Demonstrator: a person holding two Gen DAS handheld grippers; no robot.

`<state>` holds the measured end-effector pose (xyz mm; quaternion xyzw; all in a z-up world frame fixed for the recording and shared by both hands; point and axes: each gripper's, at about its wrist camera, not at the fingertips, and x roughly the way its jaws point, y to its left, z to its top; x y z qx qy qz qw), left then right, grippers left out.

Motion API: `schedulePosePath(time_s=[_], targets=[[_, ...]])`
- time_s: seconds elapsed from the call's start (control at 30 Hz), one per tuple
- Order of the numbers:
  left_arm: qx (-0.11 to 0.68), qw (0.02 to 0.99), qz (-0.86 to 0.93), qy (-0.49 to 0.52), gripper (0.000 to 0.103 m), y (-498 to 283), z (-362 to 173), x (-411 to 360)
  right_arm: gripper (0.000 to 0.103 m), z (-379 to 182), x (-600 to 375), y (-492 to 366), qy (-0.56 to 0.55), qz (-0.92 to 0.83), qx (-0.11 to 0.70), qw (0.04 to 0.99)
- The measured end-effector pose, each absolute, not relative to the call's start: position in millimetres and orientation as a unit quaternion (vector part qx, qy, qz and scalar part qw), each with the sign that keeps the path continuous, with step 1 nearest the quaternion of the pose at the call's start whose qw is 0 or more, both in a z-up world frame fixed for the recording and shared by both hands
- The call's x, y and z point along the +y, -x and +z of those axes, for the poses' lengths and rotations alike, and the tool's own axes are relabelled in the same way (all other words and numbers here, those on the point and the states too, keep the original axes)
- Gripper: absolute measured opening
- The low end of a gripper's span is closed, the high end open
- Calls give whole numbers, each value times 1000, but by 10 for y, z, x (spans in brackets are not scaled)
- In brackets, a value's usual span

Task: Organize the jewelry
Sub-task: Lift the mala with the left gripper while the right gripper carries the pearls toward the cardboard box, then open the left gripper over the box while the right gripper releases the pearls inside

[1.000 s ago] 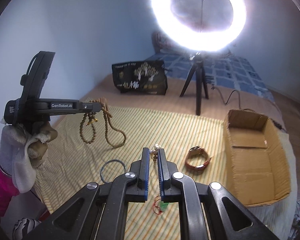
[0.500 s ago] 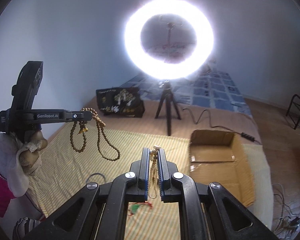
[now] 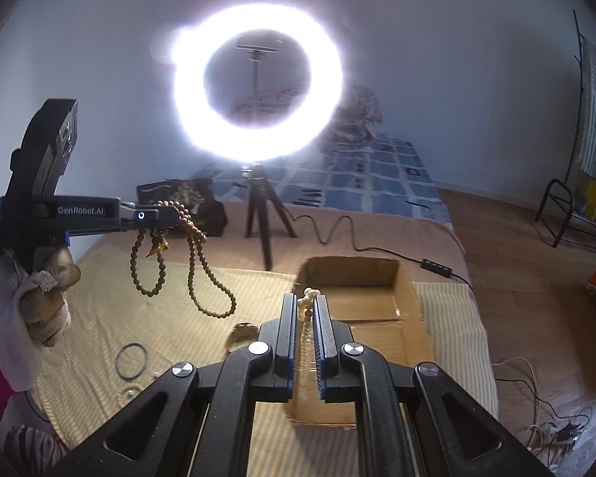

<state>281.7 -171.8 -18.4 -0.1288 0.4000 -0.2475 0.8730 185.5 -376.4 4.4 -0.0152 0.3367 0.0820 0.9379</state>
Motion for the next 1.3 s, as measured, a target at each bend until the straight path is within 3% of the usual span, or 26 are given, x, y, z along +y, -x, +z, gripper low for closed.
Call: schedulePosePath(time_s=[0.4,1.13,1.2,1.23,1.27,1.3], targets=[[391,869,-285,105,13,-3107,-111,-2497,5,-270,-4244,-1978,-4,53,360,932],[446,852,-275,26,13,-3453,-912,-3249,6,-908,-4667,-2157,-42,28,407,912],[443,854,-271,23,13,-3449,-912,-3244,13,-910,-4653,-2153,-39,28,407,912],[444,854,-270,20,16,-3442,-914,-3240,27,-902,-4644,-2144,-37,27,405,913],[446,853,-268,19,30,-3444,-918,-3242,43,-900,-4627,-2159,-35,24,402,915],[449,853,-267,19,42,-3449,-918,-3244,51,-889,-4613,-2152,-33,21,399,916]])
